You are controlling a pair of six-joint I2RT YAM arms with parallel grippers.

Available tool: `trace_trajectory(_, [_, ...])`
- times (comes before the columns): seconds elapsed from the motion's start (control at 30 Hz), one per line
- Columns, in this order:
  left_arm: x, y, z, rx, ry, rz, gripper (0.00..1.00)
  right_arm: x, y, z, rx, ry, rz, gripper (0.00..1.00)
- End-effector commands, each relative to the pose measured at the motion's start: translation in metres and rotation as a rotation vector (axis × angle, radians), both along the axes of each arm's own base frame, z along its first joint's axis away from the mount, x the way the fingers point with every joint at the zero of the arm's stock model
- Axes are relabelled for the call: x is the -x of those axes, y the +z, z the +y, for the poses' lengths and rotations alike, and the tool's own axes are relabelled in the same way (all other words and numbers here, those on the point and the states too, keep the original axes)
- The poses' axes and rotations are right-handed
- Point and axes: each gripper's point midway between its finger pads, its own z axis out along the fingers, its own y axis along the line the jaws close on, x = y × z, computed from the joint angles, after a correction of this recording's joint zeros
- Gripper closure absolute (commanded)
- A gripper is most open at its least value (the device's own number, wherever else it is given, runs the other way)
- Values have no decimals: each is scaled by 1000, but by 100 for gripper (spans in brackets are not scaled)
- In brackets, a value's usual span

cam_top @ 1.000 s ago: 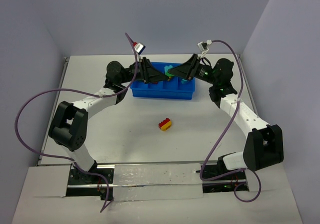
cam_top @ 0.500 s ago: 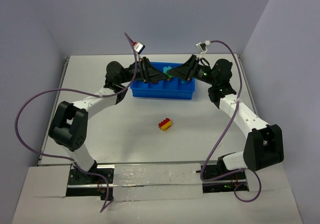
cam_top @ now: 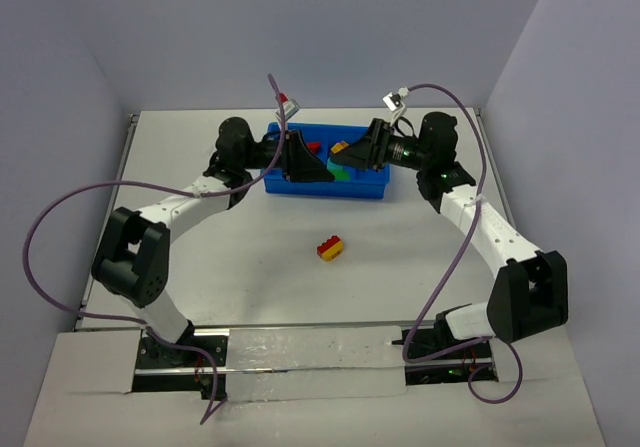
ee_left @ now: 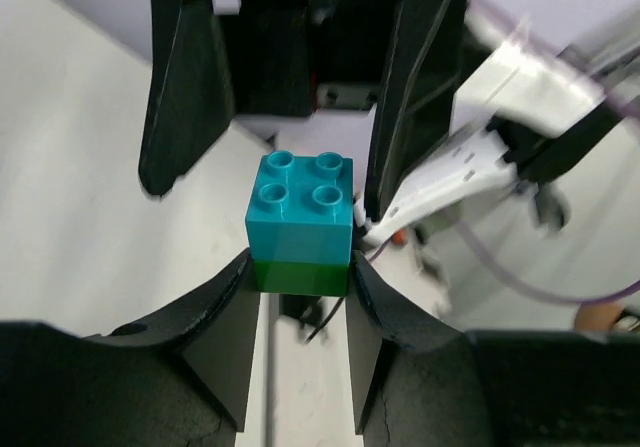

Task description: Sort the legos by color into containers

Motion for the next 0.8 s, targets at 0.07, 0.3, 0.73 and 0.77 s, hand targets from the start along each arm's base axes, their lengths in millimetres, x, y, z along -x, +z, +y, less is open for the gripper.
trace_trajectory(0.07, [33, -22, 18, -153, -161, -221, 100, 30, 3, -9, 181, 112, -215, 17])
trace_trajectory(0.3, [44, -37, 25, -218, -267, -296, 100, 67, -18, -10, 276, 349, -258, 21])
trace_trajectory(0.73, [67, -42, 18, -233, -347, -315, 100, 70, -30, 5, 288, 371, -260, 26])
trace_trajectory(0.77, [66, -42, 18, -235, -347, -317, 100, 71, -29, 7, 284, 377, -259, 28])
